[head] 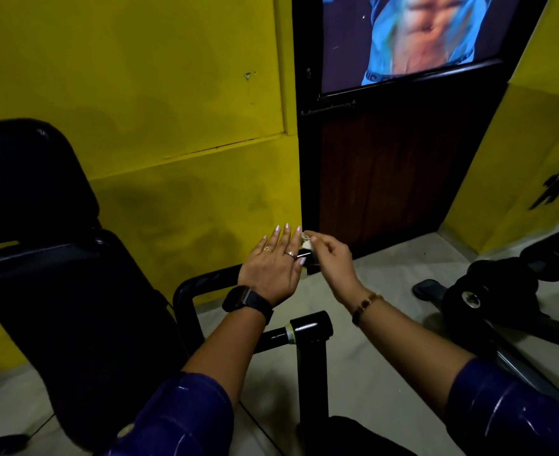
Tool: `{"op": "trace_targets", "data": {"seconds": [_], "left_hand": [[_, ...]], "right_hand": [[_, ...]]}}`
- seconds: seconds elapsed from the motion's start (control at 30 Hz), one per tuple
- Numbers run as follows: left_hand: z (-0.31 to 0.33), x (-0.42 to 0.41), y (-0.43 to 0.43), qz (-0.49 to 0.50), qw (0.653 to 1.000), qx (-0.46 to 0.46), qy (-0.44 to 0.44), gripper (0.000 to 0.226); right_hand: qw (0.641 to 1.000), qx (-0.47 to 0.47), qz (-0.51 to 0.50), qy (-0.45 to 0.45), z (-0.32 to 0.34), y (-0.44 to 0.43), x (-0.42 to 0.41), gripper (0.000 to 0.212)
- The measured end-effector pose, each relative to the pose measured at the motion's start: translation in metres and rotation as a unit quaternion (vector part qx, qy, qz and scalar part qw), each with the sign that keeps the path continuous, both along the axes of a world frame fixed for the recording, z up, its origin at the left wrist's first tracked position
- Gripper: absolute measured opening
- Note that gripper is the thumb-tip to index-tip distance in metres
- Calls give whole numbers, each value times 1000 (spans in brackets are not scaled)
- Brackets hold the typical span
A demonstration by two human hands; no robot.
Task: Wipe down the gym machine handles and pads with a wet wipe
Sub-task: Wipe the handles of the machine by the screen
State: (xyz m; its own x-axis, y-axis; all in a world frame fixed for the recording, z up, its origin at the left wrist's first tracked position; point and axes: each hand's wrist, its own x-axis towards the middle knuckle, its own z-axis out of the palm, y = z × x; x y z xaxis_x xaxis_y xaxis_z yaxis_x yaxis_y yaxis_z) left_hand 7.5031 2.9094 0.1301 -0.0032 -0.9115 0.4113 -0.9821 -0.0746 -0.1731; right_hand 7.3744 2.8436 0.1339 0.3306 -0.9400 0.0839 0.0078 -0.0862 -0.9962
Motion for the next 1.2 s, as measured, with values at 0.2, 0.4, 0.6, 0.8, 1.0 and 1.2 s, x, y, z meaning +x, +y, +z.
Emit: {"op": "trace_targets", "data": {"seconds": [0.2,0.4,0.6,0.8,1.0,1.2], "left_hand": [[3,-2,2,1,1000,11,5,59],[5,-1,2,-4,999,32,18,59],[9,-3,5,3,998,58,27,58],[12,-4,6,5,995,92,47,59],[25,-6,10,-15,987,139,76,86],[29,6,20,-3,984,162,70,86]], "right_hand": [[944,-313,-61,85,-47,34,-11,43],[974,-199,-87,62,-28,23,-7,37],[975,-46,-37,213,9,1,1,44],[953,-208,-99,196,-28,46,-5,54],[892,-337,-33,298,-36,31,-18,81],[808,-386,-14,445,-10,22,-9,68]]}}
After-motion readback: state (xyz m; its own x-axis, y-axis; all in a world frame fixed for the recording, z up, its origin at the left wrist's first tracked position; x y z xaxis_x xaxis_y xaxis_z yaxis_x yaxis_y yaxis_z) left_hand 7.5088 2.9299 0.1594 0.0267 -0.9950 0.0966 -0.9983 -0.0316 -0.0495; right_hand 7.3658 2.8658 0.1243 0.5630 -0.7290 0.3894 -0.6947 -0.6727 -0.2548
